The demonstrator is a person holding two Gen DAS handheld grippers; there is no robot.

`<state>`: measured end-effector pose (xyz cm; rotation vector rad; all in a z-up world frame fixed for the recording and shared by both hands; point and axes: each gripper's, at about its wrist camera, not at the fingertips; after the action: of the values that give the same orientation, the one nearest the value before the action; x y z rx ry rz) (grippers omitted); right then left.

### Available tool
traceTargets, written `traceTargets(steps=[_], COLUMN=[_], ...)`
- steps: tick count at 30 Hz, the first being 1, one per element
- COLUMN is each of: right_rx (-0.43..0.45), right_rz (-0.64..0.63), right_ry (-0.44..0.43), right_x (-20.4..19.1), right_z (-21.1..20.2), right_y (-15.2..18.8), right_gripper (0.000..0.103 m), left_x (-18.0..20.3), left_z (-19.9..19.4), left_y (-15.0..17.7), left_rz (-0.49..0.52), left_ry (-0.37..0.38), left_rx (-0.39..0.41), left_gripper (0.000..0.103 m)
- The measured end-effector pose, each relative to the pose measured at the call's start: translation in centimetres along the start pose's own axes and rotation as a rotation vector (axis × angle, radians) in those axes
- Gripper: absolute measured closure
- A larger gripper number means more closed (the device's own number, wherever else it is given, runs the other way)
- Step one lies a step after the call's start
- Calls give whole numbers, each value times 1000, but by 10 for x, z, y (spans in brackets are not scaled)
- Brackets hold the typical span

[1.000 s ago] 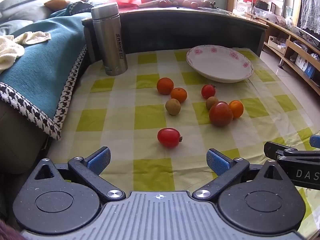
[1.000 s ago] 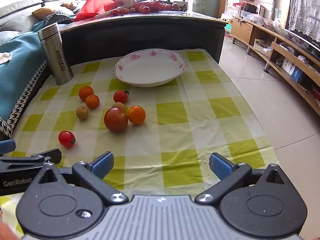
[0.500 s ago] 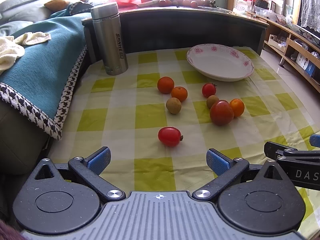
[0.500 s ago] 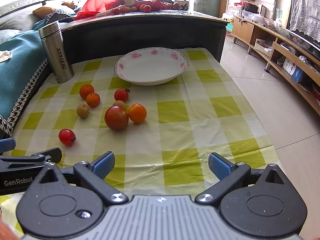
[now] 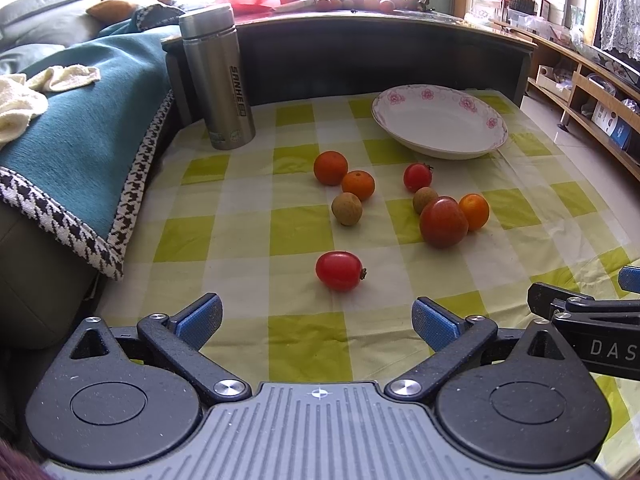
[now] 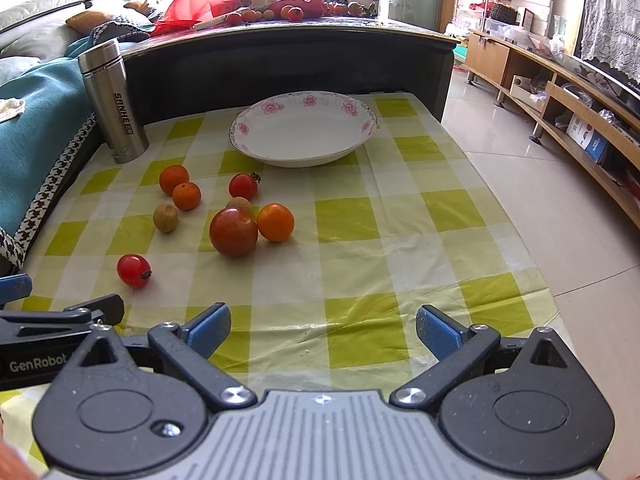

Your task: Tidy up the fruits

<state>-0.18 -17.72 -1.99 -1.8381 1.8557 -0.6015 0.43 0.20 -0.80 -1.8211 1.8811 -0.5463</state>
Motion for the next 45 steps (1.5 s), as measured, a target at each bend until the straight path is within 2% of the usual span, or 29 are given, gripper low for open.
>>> traceTargets(steps=[25,33,45], right_rx=[-6,-26,-46], right_rz=[-4,-13,-22], right_ry=[-1,-15,-34], right_x=[-1,-3,-7], right_z=[2,7,13], right_y=[4,1,-2], right_gripper=[0,5,6], left_x=[2,3,-1], left_z=[0,4,9], left_y=[1,0,0], left_rz=[14,23,34], left_ry=[-11,-25,-24], left_rx=[-1,-18,-15], left_gripper=[2,3,5])
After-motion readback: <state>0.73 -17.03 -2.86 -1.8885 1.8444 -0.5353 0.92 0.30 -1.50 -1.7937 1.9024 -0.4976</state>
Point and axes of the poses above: each gripper's, at about its wrist camera, not at the fingertips, and z roughly the way its jaws point, x to its right, y to its underside, and after that the axes turned 7 degrees about -x, right-handed
